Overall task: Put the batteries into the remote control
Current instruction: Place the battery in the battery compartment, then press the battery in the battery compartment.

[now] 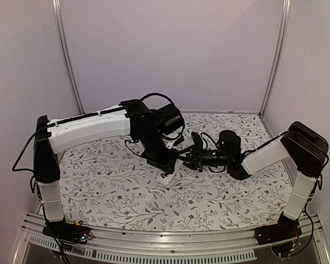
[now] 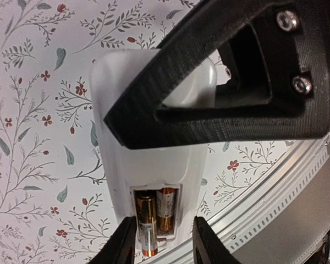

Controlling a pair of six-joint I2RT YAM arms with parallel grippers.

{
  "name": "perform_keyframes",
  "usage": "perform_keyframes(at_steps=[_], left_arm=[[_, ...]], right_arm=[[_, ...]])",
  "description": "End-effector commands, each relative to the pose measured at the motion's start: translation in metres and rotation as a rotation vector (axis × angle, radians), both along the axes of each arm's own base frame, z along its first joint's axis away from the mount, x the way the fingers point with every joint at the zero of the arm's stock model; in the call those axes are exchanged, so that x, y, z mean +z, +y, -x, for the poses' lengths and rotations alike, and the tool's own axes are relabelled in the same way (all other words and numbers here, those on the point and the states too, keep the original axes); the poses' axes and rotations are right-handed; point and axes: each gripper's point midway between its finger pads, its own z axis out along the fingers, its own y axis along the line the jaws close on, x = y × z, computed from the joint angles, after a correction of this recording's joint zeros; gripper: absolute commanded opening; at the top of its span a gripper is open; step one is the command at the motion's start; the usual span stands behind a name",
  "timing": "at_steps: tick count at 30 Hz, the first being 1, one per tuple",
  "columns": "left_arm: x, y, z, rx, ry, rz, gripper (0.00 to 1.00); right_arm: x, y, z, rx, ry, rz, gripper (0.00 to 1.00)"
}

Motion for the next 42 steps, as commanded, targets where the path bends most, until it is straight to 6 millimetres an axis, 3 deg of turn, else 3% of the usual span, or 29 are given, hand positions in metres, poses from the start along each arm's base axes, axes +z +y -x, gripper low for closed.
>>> perform_keyframes(at_steps=[1,8,12,14,16,18,20,23,27,30,37,42], left_arm=[[0.042,-0.002,-0.017,0.017,-0.112,0.086,0.39],[0.095,0.000,-0.027,0.010,-0.210,0.253,0.54],[0.110,0.015,-0.023,-0.028,-0.323,0.376,0.75],[0.124,0.029,-0.018,-0.028,-0.439,0.483,0.97],[0.137,0.046,-0.011,-0.031,-0.535,0.584,0.99],[0.149,0.056,0.013,-0.180,-0.612,0.660,0.99],[0.147,0.062,0.026,-0.271,-0.654,0.669,1.00],[0.136,0.065,0.035,-0.372,-0.702,0.613,0.93],[0.117,0.058,0.056,-0.606,-0.749,0.535,0.68],[0.109,0.051,0.069,-0.752,-0.777,0.509,0.57],[0.085,0.037,0.085,-1.000,-0.785,0.411,0.37],[0.067,0.028,0.096,-1.103,-0.743,0.366,0.31]], right_arm=[[0.018,0.000,0.007,0.033,-0.032,-0.048,0.00],[0.018,-0.002,0.010,0.044,-0.032,-0.051,0.00],[0.029,-0.001,0.014,0.064,-0.052,-0.070,0.00],[0.034,-0.001,0.016,0.075,-0.059,-0.077,0.00],[0.040,-0.001,0.018,0.088,-0.067,-0.085,0.00],[0.042,-0.001,0.020,0.100,-0.065,-0.089,0.00],[0.044,0.000,0.021,0.113,-0.062,-0.096,0.00],[0.045,0.001,0.025,0.133,-0.047,-0.102,0.00],[0.049,0.003,0.033,0.164,-0.029,-0.108,0.00],[0.049,0.005,0.039,0.187,-0.018,-0.103,0.00],[0.048,0.008,0.050,0.233,-0.005,-0.091,0.00],[0.045,0.009,0.054,0.253,-0.001,-0.083,0.00]])
